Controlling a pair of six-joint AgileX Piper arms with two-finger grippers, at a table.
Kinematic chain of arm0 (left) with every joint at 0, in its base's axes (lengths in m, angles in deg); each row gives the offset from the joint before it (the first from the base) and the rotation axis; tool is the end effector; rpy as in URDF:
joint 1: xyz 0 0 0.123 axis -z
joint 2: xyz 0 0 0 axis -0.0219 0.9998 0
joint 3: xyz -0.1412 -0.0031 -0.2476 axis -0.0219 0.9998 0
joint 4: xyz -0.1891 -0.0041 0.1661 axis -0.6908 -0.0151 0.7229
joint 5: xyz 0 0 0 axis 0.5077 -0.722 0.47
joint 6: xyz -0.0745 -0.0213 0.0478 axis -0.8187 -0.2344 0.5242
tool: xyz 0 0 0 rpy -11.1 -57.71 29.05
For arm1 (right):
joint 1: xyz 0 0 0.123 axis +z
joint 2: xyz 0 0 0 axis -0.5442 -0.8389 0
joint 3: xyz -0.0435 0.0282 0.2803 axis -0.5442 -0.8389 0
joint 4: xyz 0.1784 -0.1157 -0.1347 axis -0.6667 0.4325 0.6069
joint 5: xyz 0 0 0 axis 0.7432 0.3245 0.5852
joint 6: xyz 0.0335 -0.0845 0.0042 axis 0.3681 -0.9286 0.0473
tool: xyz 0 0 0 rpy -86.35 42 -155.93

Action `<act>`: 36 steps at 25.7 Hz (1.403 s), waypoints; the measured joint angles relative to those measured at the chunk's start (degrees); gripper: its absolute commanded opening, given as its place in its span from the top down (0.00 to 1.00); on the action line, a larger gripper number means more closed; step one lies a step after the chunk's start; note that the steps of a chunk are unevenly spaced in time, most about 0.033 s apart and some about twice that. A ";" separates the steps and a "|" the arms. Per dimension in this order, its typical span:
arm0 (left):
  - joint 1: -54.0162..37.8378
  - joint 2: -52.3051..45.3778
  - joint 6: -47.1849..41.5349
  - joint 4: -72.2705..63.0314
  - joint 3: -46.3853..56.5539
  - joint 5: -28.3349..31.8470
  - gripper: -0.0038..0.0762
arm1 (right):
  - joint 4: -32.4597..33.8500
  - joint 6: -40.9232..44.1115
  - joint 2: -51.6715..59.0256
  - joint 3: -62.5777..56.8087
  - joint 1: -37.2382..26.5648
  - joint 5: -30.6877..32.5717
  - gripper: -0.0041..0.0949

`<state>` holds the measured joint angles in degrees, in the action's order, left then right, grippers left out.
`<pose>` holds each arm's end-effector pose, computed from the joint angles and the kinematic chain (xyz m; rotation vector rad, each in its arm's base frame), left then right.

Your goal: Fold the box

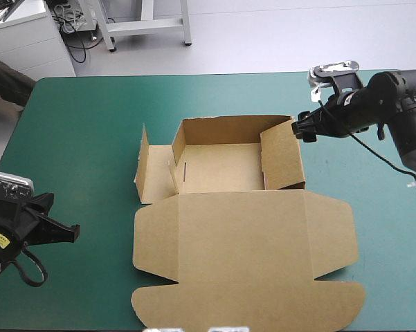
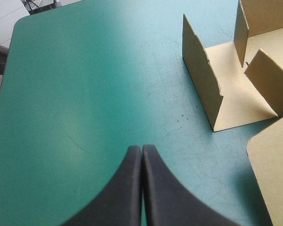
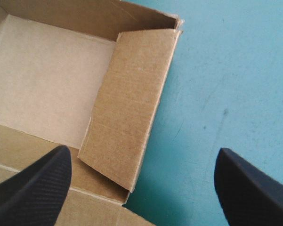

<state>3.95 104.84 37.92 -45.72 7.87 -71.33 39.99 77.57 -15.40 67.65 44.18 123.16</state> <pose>0.1001 -0.0083 0.3854 0.2515 2.1096 0.0295 0.3031 0.0714 0.4175 -0.3819 2.5271 0.2063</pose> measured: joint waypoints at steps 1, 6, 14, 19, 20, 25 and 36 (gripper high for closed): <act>0.00 0.00 0.00 0.00 0.00 0.00 0.99 | 0.05 0.00 -0.92 -0.37 0.00 0.00 0.19; 0.00 0.00 0.00 0.05 0.00 -0.17 0.99 | -0.21 0.02 -11.58 -0.79 0.00 -0.31 0.19; 0.00 0.00 0.00 0.00 0.00 -0.21 0.99 | -3.09 0.02 -21.72 -0.85 0.00 -5.24 0.28; 0.00 0.00 0.00 0.00 0.00 -0.44 0.99 | -3.52 -0.03 -23.12 -0.85 0.00 -6.35 0.58; 0.00 0.00 0.00 0.00 0.00 -0.55 0.99 | -3.68 -0.03 -23.35 -0.85 0.00 -6.35 0.66; 0.00 0.00 -0.12 0.00 0.00 -0.66 0.99 | -4.20 -1.18 -23.70 -0.85 0.00 -6.56 0.97; 0.00 0.00 -0.23 -0.06 0.00 -1.10 0.99 | -3.67 -5.04 -24.16 3.25 0.00 -2.60 0.98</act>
<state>3.95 104.84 37.68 -45.78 7.87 -72.43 36.32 72.53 -39.56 70.90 44.18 120.56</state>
